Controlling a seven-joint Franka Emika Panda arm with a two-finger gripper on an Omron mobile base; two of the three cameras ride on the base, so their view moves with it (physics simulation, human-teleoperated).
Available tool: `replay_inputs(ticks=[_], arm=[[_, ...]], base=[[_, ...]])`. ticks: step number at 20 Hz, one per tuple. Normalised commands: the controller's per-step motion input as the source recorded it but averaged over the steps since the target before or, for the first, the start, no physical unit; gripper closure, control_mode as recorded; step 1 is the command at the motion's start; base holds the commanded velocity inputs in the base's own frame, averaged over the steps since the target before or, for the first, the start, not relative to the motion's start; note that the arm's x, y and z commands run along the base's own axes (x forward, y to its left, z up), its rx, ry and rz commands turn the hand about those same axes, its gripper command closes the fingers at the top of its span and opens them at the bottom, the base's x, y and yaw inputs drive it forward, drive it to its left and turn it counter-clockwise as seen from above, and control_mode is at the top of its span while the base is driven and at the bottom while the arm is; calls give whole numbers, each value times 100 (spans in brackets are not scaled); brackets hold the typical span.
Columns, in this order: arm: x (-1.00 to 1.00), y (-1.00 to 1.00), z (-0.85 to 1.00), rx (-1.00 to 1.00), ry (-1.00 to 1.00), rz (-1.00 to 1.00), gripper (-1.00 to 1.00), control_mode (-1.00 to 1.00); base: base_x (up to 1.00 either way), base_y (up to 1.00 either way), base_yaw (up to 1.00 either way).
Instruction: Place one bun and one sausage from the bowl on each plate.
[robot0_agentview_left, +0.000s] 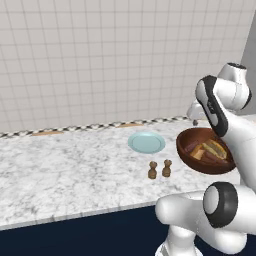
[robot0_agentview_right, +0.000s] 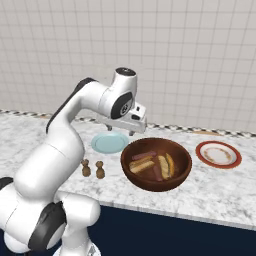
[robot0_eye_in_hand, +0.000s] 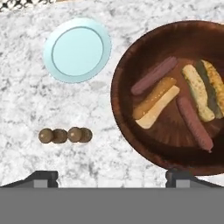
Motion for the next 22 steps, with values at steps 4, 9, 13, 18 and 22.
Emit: replay_inputs(ticks=[4, 9, 13, 18, 22], arm=[[42, -64, -88, 8, 39, -36, -100, -100], [24, -21, -62, 11, 3, -13, -100, -100], [51, -25, -69, 15, 11, -15, -100, -100], [43, 0, -79, 0, 6, -9, -100, -100], [17, -9, -81, 0, 6, -5, -100, -100]], base=[[0, 0, 0], [0, 0, 0], [0, 0, 0], [0, 0, 0], [0, 0, 0]])
